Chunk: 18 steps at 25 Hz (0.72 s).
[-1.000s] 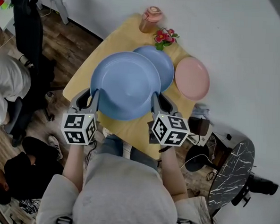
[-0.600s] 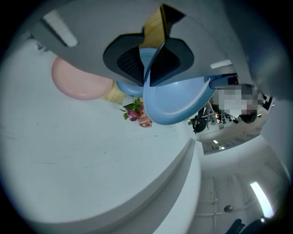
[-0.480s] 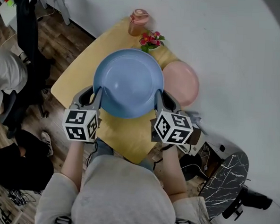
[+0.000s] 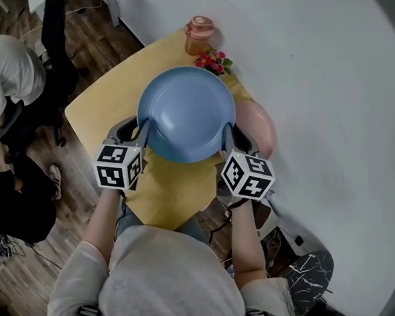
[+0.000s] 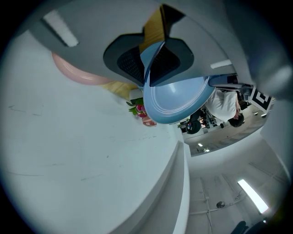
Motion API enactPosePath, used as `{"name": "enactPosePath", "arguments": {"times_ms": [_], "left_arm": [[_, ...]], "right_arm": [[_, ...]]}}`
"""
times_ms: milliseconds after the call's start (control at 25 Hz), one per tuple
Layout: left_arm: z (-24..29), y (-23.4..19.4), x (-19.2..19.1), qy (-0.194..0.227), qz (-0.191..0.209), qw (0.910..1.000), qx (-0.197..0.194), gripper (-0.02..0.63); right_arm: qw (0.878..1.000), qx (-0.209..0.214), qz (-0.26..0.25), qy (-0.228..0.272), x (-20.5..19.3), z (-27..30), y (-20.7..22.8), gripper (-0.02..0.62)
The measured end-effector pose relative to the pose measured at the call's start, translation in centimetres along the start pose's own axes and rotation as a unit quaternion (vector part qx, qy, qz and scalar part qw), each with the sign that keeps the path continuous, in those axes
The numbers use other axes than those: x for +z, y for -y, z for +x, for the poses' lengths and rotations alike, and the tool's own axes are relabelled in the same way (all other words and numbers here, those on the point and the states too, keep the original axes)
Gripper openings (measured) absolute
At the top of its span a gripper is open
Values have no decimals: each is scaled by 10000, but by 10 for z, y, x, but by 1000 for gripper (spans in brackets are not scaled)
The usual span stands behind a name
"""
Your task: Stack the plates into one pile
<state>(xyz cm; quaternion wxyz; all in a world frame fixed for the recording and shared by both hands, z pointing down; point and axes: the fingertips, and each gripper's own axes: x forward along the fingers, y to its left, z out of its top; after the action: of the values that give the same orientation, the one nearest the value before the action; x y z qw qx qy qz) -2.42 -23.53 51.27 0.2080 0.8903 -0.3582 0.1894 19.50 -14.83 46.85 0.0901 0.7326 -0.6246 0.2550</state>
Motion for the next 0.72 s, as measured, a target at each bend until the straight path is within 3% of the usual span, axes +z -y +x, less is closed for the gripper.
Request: {"name": "enactPosePath", "arguments": {"times_ms": [320,720], "left_arm": [[27,-2,4,-125,-90,9987,478,146],[53,-25,-24,-723,-440,9934,776,144]], "right_arm": [[9979,345,-407,-374,2,49,20,44],[9926,572,-515,-941,-24,100,22,46]]}}
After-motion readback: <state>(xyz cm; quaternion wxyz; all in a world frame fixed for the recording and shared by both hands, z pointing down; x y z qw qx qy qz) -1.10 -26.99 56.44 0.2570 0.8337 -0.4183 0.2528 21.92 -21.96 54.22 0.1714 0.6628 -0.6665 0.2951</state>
